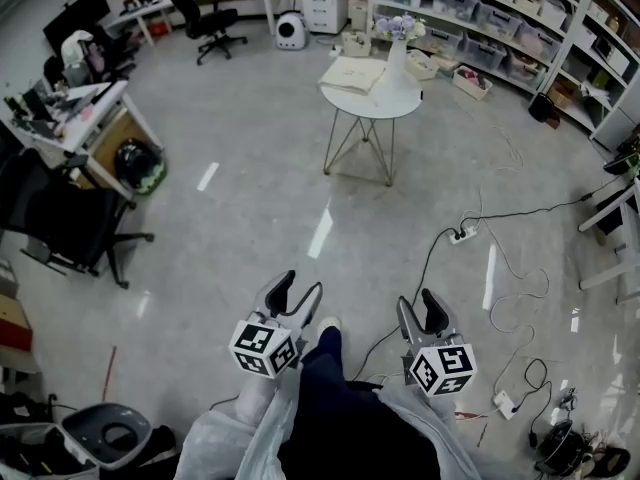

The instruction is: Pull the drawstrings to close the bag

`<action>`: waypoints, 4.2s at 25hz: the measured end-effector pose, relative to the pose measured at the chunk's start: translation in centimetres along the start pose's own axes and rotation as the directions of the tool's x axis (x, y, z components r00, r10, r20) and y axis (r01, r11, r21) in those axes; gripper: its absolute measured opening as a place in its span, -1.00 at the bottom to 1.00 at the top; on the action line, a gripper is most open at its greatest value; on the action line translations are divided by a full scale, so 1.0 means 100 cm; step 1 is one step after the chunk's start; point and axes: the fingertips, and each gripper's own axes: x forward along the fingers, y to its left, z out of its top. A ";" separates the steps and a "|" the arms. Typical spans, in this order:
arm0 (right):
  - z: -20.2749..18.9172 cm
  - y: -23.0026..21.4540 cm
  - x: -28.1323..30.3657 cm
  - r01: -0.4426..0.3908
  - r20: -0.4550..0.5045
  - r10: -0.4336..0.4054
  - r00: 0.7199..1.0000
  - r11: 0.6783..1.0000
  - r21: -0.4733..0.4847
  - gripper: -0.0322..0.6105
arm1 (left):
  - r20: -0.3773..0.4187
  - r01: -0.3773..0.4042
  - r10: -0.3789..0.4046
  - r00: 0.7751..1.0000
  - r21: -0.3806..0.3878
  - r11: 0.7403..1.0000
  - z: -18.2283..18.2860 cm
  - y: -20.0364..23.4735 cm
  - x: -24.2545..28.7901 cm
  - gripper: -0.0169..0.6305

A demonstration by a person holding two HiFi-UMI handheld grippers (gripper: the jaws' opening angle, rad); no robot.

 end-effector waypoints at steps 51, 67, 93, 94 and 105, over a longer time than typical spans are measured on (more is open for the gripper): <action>0.072 -0.084 0.283 -0.022 -0.069 0.022 0.997 1.000 0.000 -0.24 | -0.077 0.030 -0.028 0.997 0.016 0.999 0.073 0.162 0.232 -0.20; 0.149 -0.189 0.412 -0.061 -0.062 0.059 0.996 0.997 -0.040 -0.24 | -0.034 -0.010 0.010 0.999 0.010 1.000 0.130 0.208 0.386 -0.21; 0.133 -0.188 0.478 -0.181 -0.175 0.177 0.968 0.983 -0.007 -0.24 | -0.077 -0.115 0.112 0.991 -0.038 0.993 0.118 0.240 0.411 -0.22; 0.134 -0.187 0.484 -0.184 -0.178 0.179 0.967 0.983 -0.009 -0.24 | -0.076 -0.119 0.115 0.990 -0.042 0.992 0.120 0.246 0.414 -0.22; 0.178 -0.197 0.584 -0.142 -0.154 0.136 0.979 0.990 -0.024 -0.24 | -0.067 -0.080 0.077 0.995 -0.036 0.996 0.168 0.324 0.486 -0.22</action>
